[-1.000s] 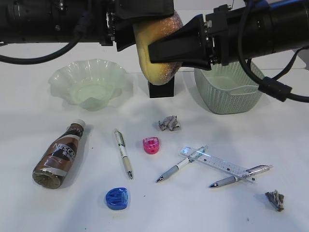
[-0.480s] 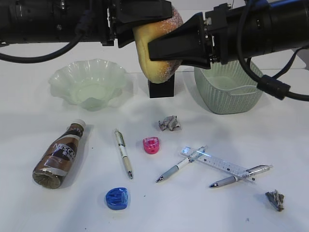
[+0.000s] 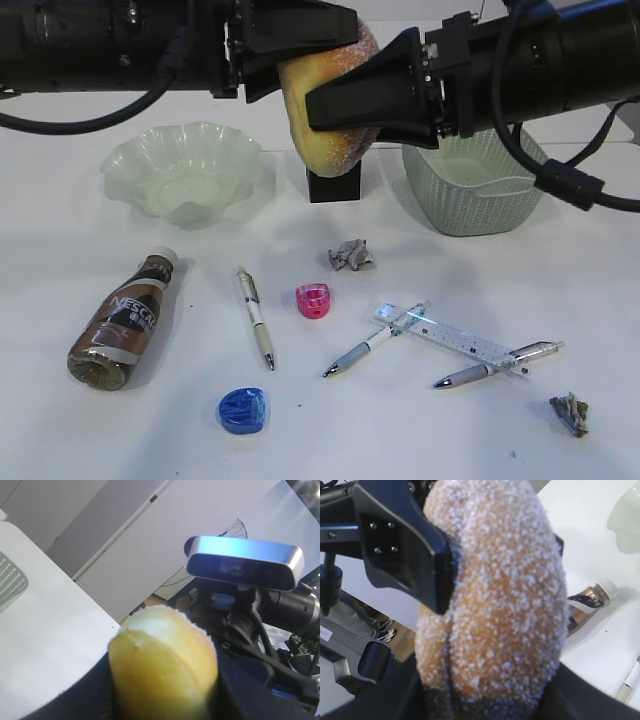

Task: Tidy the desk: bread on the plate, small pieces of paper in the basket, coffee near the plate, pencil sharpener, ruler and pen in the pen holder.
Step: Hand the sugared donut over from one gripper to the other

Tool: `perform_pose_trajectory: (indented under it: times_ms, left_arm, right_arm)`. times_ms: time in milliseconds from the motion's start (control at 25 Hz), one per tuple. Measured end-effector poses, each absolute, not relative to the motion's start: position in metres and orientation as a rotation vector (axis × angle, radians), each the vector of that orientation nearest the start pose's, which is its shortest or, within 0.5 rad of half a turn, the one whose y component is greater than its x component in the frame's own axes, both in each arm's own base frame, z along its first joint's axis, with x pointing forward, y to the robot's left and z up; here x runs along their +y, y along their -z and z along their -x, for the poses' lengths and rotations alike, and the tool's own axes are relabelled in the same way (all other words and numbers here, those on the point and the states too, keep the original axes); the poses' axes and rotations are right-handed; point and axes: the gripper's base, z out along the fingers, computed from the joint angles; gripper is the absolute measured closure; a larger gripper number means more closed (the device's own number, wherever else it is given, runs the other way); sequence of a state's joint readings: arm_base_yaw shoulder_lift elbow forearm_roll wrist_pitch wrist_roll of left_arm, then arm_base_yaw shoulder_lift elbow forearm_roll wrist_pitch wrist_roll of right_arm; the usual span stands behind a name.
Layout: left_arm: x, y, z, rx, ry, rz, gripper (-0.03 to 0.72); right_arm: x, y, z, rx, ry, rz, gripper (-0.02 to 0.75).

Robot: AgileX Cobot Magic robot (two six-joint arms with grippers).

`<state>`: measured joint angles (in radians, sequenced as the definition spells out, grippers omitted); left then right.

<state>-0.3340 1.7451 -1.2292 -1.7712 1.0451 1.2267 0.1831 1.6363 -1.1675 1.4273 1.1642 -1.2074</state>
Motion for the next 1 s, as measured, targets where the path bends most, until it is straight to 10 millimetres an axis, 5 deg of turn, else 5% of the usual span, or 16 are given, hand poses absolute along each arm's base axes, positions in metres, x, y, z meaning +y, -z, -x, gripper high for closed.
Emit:
perform_pose_trajectory:
  times_ms: [320, 1000]
  left_arm:
    - [-0.1949, -0.305, -0.3264, 1.837, 1.588, -0.506, 0.397]
    - [-0.195, -0.3042, -0.3268, 1.84, 1.587, -0.504, 0.399]
  right_arm:
    - [0.1409, -0.3047, -0.3058, 1.987, -1.404, 0.747, 0.172]
    - [0.1409, -0.3047, -0.3056, 2.023, -1.439, 0.697, 0.125]
